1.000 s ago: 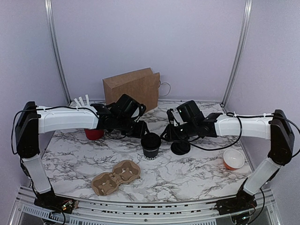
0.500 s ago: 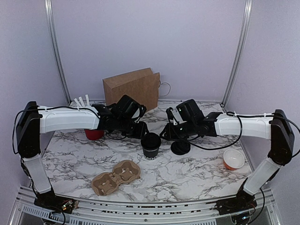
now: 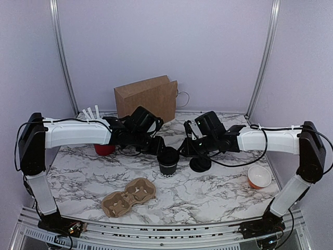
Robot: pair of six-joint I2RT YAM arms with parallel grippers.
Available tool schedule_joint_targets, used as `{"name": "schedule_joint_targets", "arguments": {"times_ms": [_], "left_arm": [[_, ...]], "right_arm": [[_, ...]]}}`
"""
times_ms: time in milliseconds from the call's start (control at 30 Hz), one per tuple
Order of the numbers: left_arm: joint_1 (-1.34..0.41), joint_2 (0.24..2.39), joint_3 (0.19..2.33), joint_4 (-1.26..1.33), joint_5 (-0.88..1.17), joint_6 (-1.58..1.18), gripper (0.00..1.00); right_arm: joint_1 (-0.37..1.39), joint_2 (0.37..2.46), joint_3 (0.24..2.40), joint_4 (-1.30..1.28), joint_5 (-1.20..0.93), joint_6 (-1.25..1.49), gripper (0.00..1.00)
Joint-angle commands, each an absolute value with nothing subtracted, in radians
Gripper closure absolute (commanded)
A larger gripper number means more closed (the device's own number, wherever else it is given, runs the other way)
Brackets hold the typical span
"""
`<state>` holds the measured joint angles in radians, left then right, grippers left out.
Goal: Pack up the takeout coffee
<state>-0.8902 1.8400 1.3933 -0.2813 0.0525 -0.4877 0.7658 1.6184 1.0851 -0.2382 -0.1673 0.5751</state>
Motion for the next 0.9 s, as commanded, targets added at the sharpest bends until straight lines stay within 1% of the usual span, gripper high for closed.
{"name": "schedule_joint_targets", "arguments": {"times_ms": [0,200,500,867], "left_arm": [[-0.894,1.866,1.377,-0.282,0.061,-0.476,0.66],[-0.896,1.866,1.374,-0.276,0.065,-0.476,0.66],[-0.908,1.868,1.347,-0.255,0.072,-0.477,0.67],[-0.908,1.865,1.278,-0.219,0.078,-0.495,0.68]], "right_arm": [[0.776,1.633,1.094,-0.215,-0.181,0.574,0.81],[0.786,1.630,1.085,-0.224,-0.182,0.578,0.84],[0.824,1.602,1.015,-0.219,-0.174,0.617,0.88],[0.883,1.613,0.947,-0.187,-0.176,0.681,0.89]]}}
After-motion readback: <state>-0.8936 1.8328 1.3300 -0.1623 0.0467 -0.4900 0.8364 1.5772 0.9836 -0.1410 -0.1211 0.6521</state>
